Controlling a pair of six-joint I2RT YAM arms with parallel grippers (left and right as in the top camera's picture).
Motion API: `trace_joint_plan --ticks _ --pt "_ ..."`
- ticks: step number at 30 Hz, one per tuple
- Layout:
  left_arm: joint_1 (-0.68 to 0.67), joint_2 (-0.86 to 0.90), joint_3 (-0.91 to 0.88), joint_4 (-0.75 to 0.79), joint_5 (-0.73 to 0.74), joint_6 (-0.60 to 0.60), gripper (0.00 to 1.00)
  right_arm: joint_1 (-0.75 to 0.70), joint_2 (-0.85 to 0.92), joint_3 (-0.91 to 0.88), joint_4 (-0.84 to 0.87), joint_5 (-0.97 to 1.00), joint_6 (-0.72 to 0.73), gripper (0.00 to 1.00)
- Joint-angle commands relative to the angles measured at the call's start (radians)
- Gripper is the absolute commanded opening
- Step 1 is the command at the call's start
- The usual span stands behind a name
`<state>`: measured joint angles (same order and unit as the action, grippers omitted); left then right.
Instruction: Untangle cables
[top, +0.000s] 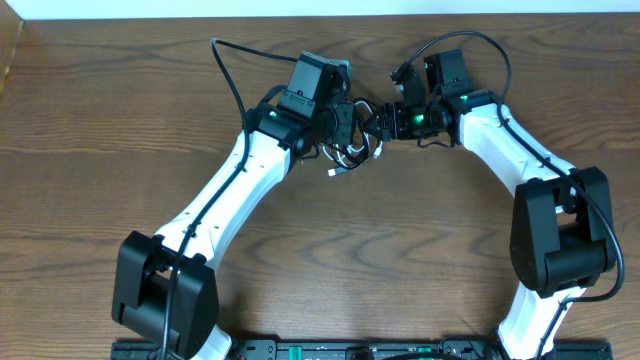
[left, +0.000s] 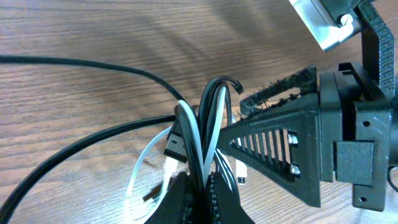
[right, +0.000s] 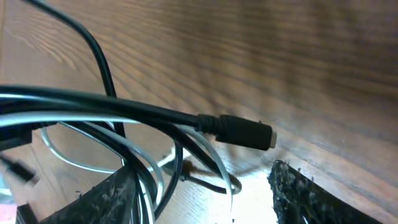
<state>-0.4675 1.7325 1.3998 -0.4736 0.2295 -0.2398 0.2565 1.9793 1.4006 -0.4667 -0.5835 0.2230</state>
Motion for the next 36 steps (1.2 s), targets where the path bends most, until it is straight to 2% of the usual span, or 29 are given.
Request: trace_joint_plan --ticks 1,6,11,17,23,24,29,36 --pt "0.003 -0.017 0.009 0.011 0.067 -0.014 0.07 0.015 -0.031 -0.001 0.007 0.009 0.008 0.66" --pt "0.03 -0.077 0.009 0.043 0.158 -0.039 0.07 0.04 -0.03 -0.001 0.013 0.127 0.106 0.66" --pt "0.065 -0.158 0.009 0.045 0.261 -0.081 0.07 0.052 -0.03 -0.001 0.061 0.139 0.206 0.65" --pt "0.098 -0.182 0.009 0.045 0.303 -0.141 0.07 0.025 -0.039 -0.001 0.103 -0.016 0.165 0.64" --pt "0.166 -0.182 0.009 0.159 0.593 -0.139 0.07 -0.123 -0.088 -0.001 0.119 -0.391 0.041 0.65" --pt "0.188 -0.182 0.009 0.211 0.692 -0.139 0.07 -0.153 -0.092 -0.001 0.119 -0.429 0.042 0.65" --pt "0.229 -0.182 0.009 0.33 0.97 -0.113 0.07 -0.235 -0.094 -0.001 0.113 -0.441 0.061 0.65" --pt "0.232 -0.182 0.009 0.329 0.993 -0.082 0.07 -0.238 -0.105 0.0 0.119 -0.391 0.078 0.6"
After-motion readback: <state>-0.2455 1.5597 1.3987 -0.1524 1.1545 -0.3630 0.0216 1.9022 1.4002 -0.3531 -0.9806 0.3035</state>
